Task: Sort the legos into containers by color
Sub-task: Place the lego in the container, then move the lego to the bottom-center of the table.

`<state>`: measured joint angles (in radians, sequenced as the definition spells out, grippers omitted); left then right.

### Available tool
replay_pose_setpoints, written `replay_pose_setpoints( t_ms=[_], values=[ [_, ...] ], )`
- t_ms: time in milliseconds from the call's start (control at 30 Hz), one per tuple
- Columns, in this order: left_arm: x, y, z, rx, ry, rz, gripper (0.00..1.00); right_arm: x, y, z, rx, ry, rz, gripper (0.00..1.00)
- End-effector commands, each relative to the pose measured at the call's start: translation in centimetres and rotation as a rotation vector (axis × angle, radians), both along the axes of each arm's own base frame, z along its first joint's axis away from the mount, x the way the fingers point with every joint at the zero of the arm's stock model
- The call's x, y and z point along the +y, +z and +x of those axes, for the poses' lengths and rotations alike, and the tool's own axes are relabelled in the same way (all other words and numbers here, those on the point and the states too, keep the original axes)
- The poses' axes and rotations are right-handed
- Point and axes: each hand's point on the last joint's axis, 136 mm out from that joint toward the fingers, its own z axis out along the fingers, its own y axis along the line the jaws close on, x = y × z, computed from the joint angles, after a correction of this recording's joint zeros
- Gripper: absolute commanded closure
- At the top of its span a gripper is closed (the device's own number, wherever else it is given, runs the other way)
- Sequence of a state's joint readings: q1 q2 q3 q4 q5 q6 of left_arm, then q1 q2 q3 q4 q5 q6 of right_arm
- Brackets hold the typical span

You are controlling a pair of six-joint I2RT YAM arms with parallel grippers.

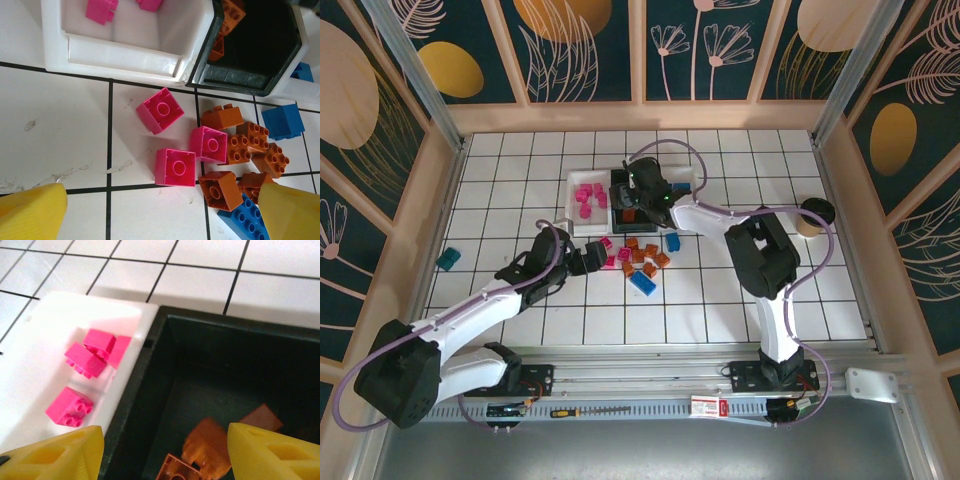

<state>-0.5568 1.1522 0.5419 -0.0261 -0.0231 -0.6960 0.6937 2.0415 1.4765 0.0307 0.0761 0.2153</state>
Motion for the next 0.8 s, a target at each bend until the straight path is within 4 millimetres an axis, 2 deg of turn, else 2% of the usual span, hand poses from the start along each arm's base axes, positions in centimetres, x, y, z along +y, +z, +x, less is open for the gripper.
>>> replay_pose_setpoints(
  t_ms=[0, 100, 167, 233, 300, 433, 600, 767],
  values=[
    [-0.4, -0.2, -0.1, -0.005, -0.019, -0.01, 0.02, -0.2, 5.0, -0.9, -0.071, 0.007, 0.071, 0.33],
    [-0.3, -0.1, -0.1, -0.008, -0.011, -0.01, 0.01, -0.9, 5.9, -4.1, -0.066, 0.04, 0.088, 0.32],
    [-0.2, -0.1, -0.1, -0.009, -0.005, -0.011, 0.01, -1.5, 5.7, -6.6, -0.05, 0.063, 0.081, 0.32],
    [0.0, -0.2, -0.2, -0.008, 0.0, -0.011, 0.01, -2.0, 5.1, -9.3, -0.028, 0.088, 0.063, 0.31],
    [0.0, -0.3, -0.3, -0.006, 0.002, -0.011, 0.01, -2.8, 3.8, -12.4, 0.008, 0.117, 0.037, 0.31],
    [0.1, -0.5, -0.3, -0.003, 0.006, -0.012, 0.01, -4.1, 1.0, -17.2, 0.089, 0.167, -0.033, 0.3],
    [-0.1, -0.9, -0.2, 0.007, 0.005, -0.014, 0.01, -6.0, -2.5, -20.6, 0.188, 0.191, -0.161, 0.29],
    [-0.1, -1.4, -0.3, 0.017, 0.006, -0.01, 0.01, -7.8, -6.3, -21.7, 0.26, 0.193, -0.29, 0.29]
  ],
)
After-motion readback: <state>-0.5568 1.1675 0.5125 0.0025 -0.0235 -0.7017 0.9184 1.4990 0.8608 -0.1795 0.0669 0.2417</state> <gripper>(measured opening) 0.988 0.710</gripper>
